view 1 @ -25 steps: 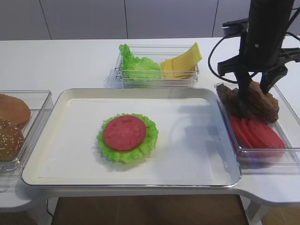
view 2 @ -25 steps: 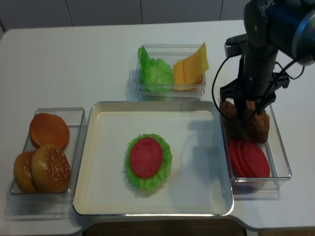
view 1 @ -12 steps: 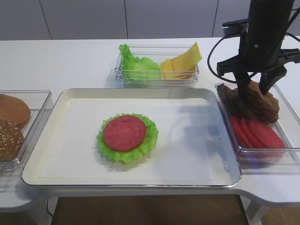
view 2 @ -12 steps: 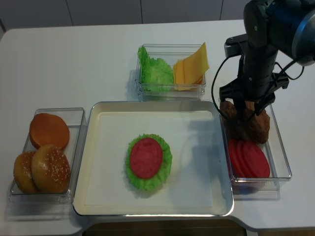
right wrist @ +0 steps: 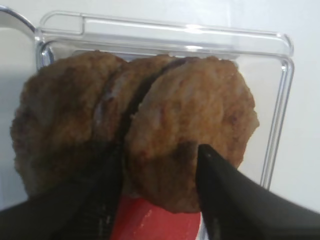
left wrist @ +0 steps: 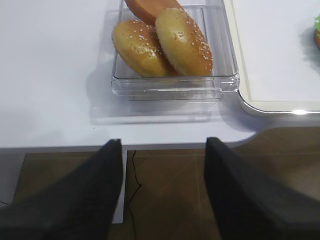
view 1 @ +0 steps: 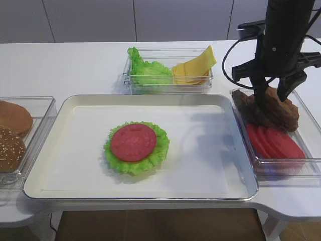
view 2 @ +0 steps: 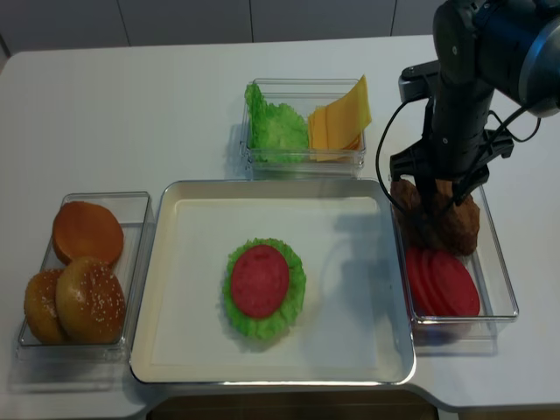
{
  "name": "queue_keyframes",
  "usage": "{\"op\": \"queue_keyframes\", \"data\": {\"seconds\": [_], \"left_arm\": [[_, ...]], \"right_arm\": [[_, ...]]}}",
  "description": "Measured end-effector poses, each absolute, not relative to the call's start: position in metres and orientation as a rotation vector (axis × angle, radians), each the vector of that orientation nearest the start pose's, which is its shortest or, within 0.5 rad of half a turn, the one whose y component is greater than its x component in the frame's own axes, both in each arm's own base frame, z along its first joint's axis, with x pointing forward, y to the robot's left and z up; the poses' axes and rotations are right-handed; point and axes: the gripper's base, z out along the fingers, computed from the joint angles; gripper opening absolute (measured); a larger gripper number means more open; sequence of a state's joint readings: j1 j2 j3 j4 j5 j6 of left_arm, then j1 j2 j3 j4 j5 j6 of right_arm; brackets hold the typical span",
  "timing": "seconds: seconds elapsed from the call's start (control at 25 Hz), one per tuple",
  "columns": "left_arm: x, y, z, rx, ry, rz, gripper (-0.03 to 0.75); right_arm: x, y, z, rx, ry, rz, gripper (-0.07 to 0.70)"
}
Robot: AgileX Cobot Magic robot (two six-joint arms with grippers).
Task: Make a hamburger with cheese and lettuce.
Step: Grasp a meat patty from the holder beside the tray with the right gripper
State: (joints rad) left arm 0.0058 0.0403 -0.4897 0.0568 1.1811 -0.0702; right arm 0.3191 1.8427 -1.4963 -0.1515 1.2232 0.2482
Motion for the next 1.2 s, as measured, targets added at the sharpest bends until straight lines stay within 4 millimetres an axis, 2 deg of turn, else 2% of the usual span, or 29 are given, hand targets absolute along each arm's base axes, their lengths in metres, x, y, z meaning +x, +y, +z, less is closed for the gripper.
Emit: {"op": "queue_keyframes", "data": {"seconds": [0.52,0.84,1.2], "left_arm": [[-0.0037,0.0048,0.2654,-0.089,2.212,0.034,0.391],[-0.0037,0.0048,0.2654,-0.089,2.212,0.034,0.391],[-0.0037,0.0048,0.2654,-0.089,2.212,0.034,0.391]], "right_arm": [[0.3547,0.1036,0.2519,-0.17,3.007,-0.172,0.367],[0.3545,0.1035,0.2525,-0.176,3.005,-0.172,0.186],[0.3521,0.1029,0.2587,-0.174,2.992,-0.162,0.177]]}}
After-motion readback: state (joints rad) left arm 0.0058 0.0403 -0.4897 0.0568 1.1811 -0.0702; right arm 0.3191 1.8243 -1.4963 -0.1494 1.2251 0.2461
